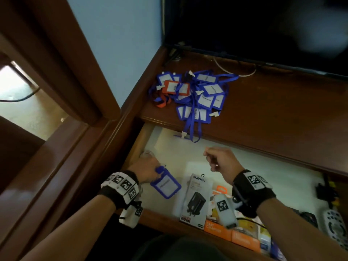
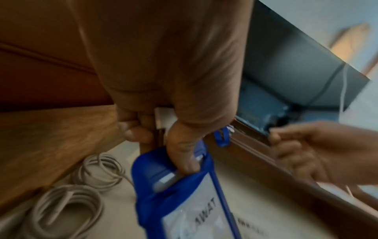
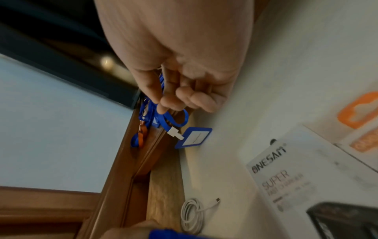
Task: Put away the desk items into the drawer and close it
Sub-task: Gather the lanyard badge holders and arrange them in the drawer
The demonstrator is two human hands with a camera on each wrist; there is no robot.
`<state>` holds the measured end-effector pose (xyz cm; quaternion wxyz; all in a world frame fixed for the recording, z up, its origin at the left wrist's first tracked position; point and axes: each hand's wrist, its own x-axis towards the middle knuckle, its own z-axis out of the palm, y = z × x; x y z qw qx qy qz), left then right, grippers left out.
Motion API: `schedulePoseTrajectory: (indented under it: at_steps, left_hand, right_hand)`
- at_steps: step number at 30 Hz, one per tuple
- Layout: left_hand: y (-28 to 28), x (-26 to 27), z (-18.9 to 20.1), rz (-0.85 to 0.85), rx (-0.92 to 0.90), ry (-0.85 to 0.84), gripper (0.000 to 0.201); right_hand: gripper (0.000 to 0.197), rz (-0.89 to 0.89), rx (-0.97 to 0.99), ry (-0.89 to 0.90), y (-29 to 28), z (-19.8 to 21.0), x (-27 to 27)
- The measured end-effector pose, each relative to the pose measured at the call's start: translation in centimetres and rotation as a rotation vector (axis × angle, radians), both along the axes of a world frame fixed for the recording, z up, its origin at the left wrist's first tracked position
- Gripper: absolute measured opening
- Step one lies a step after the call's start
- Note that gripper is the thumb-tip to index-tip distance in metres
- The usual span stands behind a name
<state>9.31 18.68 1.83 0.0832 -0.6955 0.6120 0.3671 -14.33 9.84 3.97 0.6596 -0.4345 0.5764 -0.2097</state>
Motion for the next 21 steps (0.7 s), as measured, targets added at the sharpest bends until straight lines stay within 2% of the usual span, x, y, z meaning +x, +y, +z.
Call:
schedulePoseTrajectory:
  at_steps: [1, 3, 6, 8, 12, 13, 18, 21]
  left_hand:
    - [0.0, -0.4, -0.1, -0.073, 0.029, -0.048, 0.014]
    - [-0.2, -1.5, -0.7, -0.227, 0.068, -0.140, 0.023]
    - [-0.5, -3.7, -1.5, -0.378, 0.071, -0.136, 0.028]
    - [-0.7, -4.8, -2.1, -0.435, 0.079, -0.101, 0.024]
    - [-1.2, -6.0, -3.7, -0.456, 0.118, -0.020, 0.025]
    - [-1.4, -6.1, -4.2, -0.452, 0.134, -0.004, 0.026]
    - [-2.2, -6.9, -5.9, -0.416, 0.178, 0.042, 0.032]
    - [-2.5, -7.3, -6.9, -0.414, 0.172, 0.060, 0.023]
  right_hand:
    - [0.020, 0.002, -0.021, 0.040, -0.5, 0.2, 0.5]
    - [0.014, 0.011, -0.084, 0.131, -1.7, 0.5, 1.7]
    - [0.005, 0.021, -0.252, 0.278, -3.3, 0.5, 3.6]
    - [0.025, 0.022, -0.331, 0.379, -4.2, 0.2, 4.7]
    - [0.065, 0.080, -0.355, 0.457, -5.4, -1.2, 6.2]
    - [0.072, 0.082, -0.339, 0.454, -6.0, -2.7, 6.2]
    - [0.064, 0.083, -0.303, 0.474, -4.7, -2.3, 7.7]
    - [0.054, 0.039, -0.278, 0.443, -4.8, -2.4, 8.0]
